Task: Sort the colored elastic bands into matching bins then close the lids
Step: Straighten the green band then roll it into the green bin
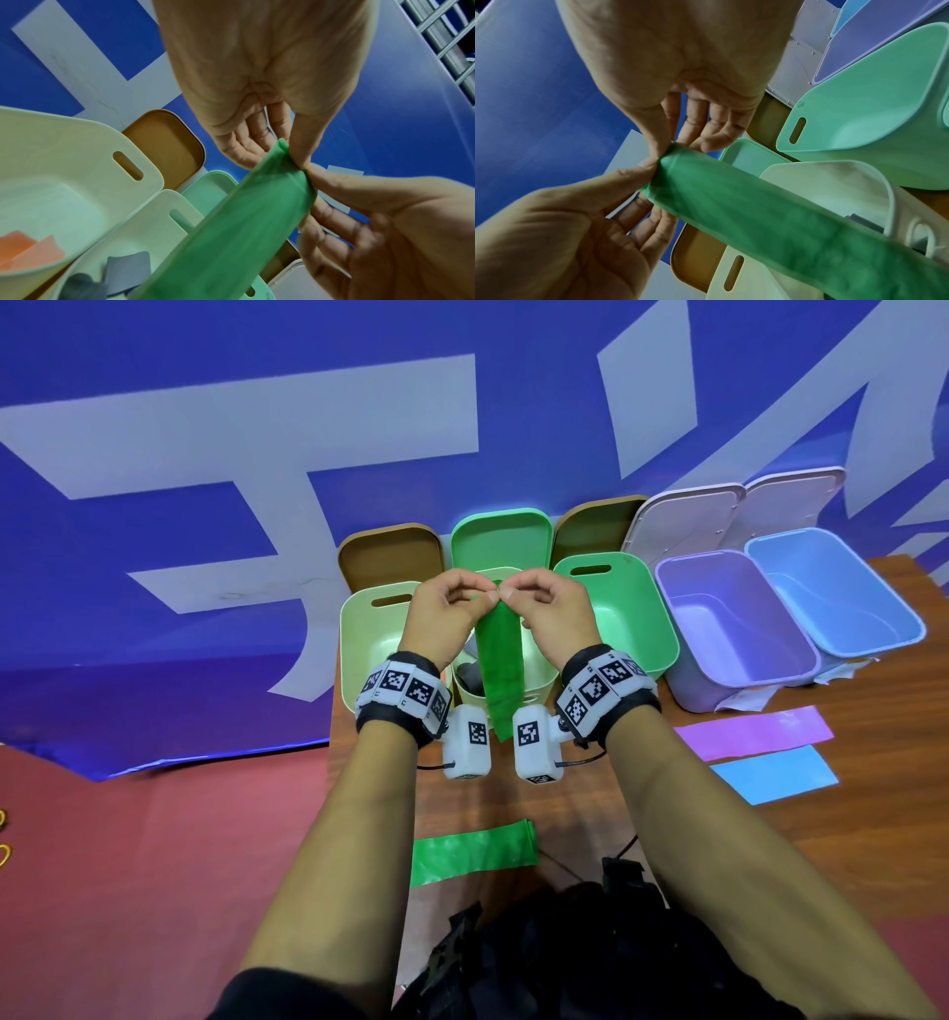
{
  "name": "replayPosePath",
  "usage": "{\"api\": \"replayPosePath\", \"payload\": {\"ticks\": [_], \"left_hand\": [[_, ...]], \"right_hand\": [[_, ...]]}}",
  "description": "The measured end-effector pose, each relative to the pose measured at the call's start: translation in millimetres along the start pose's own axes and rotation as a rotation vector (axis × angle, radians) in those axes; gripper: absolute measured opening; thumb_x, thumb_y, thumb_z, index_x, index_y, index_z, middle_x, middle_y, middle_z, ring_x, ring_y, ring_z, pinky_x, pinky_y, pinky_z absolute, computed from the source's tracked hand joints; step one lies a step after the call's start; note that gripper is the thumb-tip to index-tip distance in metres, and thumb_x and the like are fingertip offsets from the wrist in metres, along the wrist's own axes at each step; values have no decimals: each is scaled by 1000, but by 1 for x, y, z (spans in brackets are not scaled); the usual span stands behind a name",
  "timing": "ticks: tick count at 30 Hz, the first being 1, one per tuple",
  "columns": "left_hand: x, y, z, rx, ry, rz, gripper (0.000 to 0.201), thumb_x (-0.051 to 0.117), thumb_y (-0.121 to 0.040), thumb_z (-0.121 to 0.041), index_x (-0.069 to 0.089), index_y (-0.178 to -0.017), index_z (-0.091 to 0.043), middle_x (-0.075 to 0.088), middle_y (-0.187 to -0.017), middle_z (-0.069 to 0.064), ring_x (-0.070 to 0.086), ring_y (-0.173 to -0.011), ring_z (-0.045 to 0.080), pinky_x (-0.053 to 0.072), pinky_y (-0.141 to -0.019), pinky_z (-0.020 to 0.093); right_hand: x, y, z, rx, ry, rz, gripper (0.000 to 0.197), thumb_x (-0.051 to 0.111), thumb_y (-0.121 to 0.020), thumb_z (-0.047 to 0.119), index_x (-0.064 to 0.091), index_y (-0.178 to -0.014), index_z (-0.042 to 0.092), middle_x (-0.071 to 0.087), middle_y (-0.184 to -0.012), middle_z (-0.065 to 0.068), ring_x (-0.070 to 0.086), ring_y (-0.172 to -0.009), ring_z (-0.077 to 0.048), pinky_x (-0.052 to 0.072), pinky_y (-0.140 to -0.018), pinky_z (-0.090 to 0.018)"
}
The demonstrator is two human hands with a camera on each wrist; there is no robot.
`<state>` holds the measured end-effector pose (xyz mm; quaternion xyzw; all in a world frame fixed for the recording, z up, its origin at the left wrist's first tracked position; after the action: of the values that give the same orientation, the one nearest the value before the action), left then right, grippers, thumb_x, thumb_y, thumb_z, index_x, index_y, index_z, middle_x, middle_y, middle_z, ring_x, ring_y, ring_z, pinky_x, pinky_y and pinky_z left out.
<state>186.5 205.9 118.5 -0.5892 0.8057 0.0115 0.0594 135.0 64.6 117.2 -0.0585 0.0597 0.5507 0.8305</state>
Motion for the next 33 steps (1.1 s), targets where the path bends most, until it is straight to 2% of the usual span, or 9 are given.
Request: {"api": "replayPosePath", "payload": {"ticks": [3,5,8,14,17,21,27,31,33], "left_hand": [[2,2,3,-27,12,11,12,68,-86,2,67,-89,-10,66,-81,6,62,-74,9,52,-75,20],[3,2,7,-46,9,18,12,65,-90,-5,69,-86,-15,67,-83,2,62,-79,10,51,-77,23],[5,3,11,-42,5,27,17,63,-94,-10,70,-81,-20,68,-83,0,63,-81,14,52,-82,31],[5,4,5,-8,-3,20,15,65,-90,-3,69,-84,-15,67,-80,3,60,-78,16,50,-77,25],[4,3,0,9,2,14,11,66,-88,0,70,-88,-11,67,-82,4,60,-80,17,52,-79,27],[3,2,0,5,16,9,11,68,-87,1,70,-92,-9,68,-85,8,61,-82,18,53,-81,31],[6,1,10,-22,-17,17,14,65,-93,-10,70,-83,-19,68,-81,5,62,-80,20,53,-82,39],[5,0,5,2,-48,9,12,68,-89,-9,71,-85,-19,64,-78,10,55,-77,24,49,-77,36],[6,0,0,10,-30,16,11,69,-88,-3,71,-89,-14,65,-79,8,57,-79,24,51,-78,35]], "right_hand": [[0,-1,-2,-3,9,-1,12,69,-87,6,70,-85,17,65,-76,1,59,-72,-8,48,-69,-17],[-1,-2,-1,-3,-3,-2,11,68,-87,4,70,-87,15,64,-77,1,58,-72,-7,49,-71,-15],[-3,-2,0,-14,-7,-2,14,68,-86,0,70,-87,14,65,-82,-3,57,-72,-6,50,-72,-13],[-2,0,-3,3,-35,4,16,70,-84,3,70,-90,17,68,-88,-3,61,-80,-10,51,-78,-18],[-3,-1,-3,15,-45,-2,9,69,-88,8,70,-91,16,67,-85,0,60,-79,-8,48,-73,-17],[-5,-1,-4,8,-19,-8,11,68,-89,7,69,-87,19,65,-81,1,59,-76,-8,48,-73,-19],[-7,-1,0,-10,-38,-20,17,68,-85,0,70,-87,16,65,-82,1,58,-76,-6,48,-74,-13],[-7,0,-1,0,-53,-2,16,68,-86,1,70,-93,15,65,-83,3,60,-75,-3,48,-73,-13],[-6,0,-1,8,-63,9,13,69,-87,6,70,-93,18,67,-83,0,62,-76,-5,50,-74,-18]]}}
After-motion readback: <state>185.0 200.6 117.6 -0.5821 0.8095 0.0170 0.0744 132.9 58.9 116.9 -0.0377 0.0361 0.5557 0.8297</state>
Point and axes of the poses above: each hand's wrist, its own y-axis away from the middle knuckle, its own x-axis out of the palm, z = x × y, the point moved 7 cm from there along -y, towards the middle knuckle
